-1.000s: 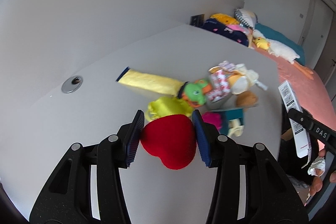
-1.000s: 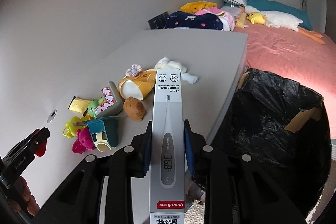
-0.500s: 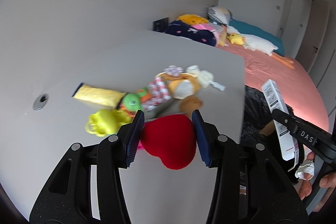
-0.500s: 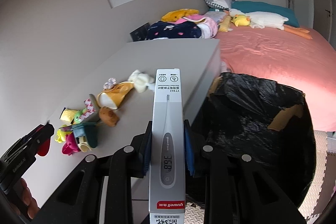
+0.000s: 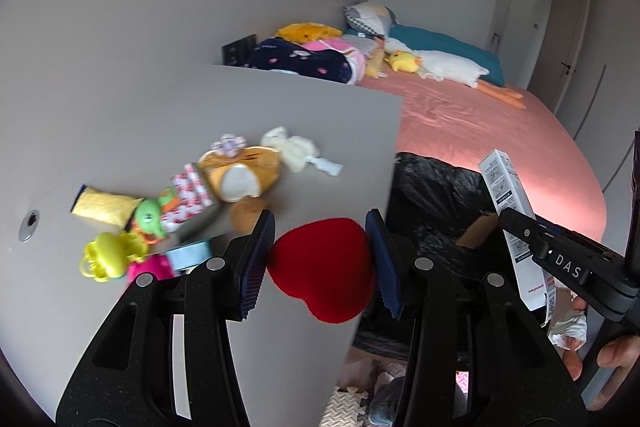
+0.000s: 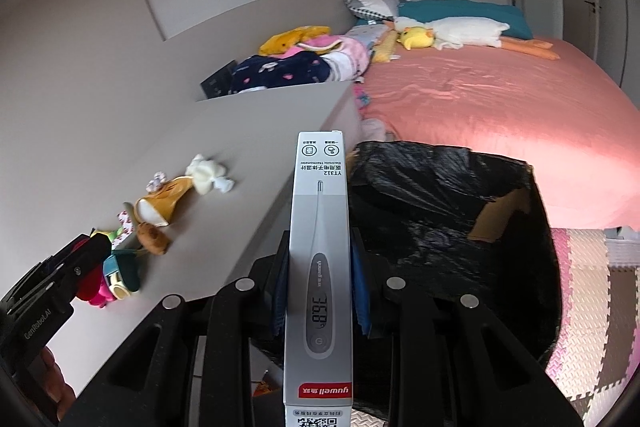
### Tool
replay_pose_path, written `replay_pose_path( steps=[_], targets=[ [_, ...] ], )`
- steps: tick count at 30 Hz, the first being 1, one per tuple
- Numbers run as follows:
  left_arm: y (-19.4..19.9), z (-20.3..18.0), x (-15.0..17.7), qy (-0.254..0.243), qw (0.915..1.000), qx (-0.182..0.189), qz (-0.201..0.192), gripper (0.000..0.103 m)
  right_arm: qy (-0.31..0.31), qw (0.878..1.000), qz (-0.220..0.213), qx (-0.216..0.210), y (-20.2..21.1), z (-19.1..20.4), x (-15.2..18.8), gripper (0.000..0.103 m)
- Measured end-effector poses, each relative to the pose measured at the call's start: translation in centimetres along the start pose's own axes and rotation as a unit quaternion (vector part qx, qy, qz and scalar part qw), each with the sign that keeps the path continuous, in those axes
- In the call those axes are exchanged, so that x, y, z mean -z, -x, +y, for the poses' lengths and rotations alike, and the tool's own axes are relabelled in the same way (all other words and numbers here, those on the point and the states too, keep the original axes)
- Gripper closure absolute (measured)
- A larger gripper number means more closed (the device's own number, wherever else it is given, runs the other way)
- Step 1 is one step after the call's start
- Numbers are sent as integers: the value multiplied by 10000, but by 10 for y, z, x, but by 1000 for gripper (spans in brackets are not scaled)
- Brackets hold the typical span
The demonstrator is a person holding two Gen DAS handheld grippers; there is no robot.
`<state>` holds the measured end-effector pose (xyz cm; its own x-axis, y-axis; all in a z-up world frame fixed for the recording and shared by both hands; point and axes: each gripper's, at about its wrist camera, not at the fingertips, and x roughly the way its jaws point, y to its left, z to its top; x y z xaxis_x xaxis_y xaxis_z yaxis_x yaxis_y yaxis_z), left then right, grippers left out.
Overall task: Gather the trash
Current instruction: 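Carry the red heart and thermometer box over the black trash bag with both grippers, then open the left gripper over the bag while the right gripper releases the box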
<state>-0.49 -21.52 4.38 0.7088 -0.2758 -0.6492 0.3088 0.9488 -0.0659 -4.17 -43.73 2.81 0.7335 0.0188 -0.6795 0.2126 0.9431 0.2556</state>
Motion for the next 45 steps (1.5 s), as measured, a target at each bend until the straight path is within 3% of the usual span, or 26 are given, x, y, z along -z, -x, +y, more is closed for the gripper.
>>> replay_pose_path(
  steps=[28, 29, 30, 31, 32, 38, 45],
  targets=[
    [-63, -105, -6, -663, 9913, 994, 547, 56, -638, 9938, -88, 910, 8, -92, -7, 74],
    [-66, -110, -6, -727, 9898, 1063, 603, 49, -651, 9932, -99, 964, 8, -95, -8, 60],
    [-71, -115, -6, -808, 9881, 1115, 681, 26, -656, 9923, -104, 1043, 7, -98, -9, 34],
    [-75, -118, -5, -830, 9880, 1110, 678, 13, -711, 9904, -190, 1170, 9, -101, -9, 26],
    [-74, -120, -5, -831, 9888, 1069, 626, 6, -800, 9874, -378, 1312, 14, -104, -9, 21],
    [-88, -114, -3, -627, 9899, 931, 867, 6, -1102, 9831, -619, 1324, 23, -119, -10, 16],
    [-80, -92, -5, -499, 9939, 683, 713, 6, -1004, 9857, -525, 1249, 18, -110, -8, 16]
  ],
)
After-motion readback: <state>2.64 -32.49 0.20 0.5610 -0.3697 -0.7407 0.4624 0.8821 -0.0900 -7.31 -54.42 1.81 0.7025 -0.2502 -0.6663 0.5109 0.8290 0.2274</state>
